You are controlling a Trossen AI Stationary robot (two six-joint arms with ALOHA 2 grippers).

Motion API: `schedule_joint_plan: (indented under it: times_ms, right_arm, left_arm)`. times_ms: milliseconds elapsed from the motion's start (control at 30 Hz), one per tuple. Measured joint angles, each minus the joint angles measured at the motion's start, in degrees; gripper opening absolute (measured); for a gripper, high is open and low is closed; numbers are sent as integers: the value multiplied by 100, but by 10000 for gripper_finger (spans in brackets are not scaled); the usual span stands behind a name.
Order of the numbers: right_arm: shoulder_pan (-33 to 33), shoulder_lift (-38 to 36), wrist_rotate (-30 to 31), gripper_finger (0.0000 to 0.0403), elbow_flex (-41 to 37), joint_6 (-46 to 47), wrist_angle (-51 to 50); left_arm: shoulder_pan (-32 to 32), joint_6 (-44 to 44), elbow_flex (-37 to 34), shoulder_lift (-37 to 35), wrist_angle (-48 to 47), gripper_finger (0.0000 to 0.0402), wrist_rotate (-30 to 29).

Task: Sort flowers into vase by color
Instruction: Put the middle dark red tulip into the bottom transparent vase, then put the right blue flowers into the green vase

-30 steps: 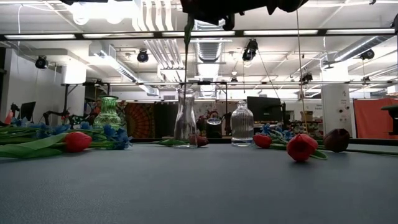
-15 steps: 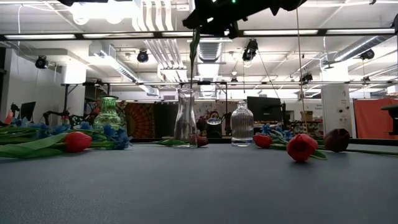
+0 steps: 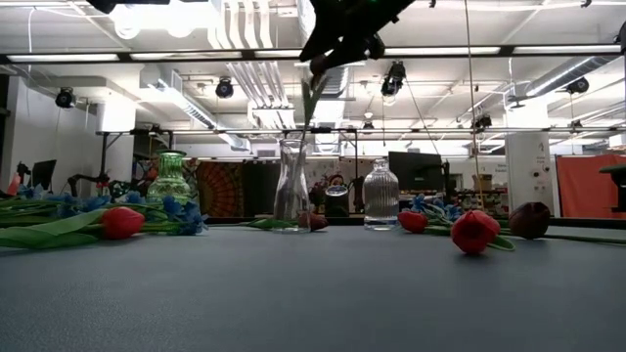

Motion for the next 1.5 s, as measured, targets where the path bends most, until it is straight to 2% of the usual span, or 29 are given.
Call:
schedule_joint_plan:
  times_ms: [367, 533, 667, 1000, 1167, 1333, 1500]
  right_arm:
    - [57, 0, -54, 311, 279, -46, -208]
    - [243, 0, -63, 303, 431, -124, -253]
    - [452, -11, -68, 299, 678, -140, -722]
    - [821, -13, -49, 297, 1115, -145, -1796]
    - [884, -54, -46, 295, 1288, -7, -2431]
    - [932, -183, -47, 292, 1321, 106, -2884]
    - [953, -245, -48, 294, 1322, 197, -3096]
  left_arm:
    - [-2, -70, 0, 146, -2, 0, 2]
    - [0, -530, 0, 325, -2, 0, 24]
    - [-1, -1298, 1, 434, -4, 0, 209]
    - [-6, -3145, 105, 594, -94, 0, 1444]
    - [-6, -4573, 98, 950, -860, 0, 1597]
    - [-5, -6046, 92, 1479, -1766, 0, 2557]
    - [-6, -7331, 90, 2042, -2195, 0, 3305]
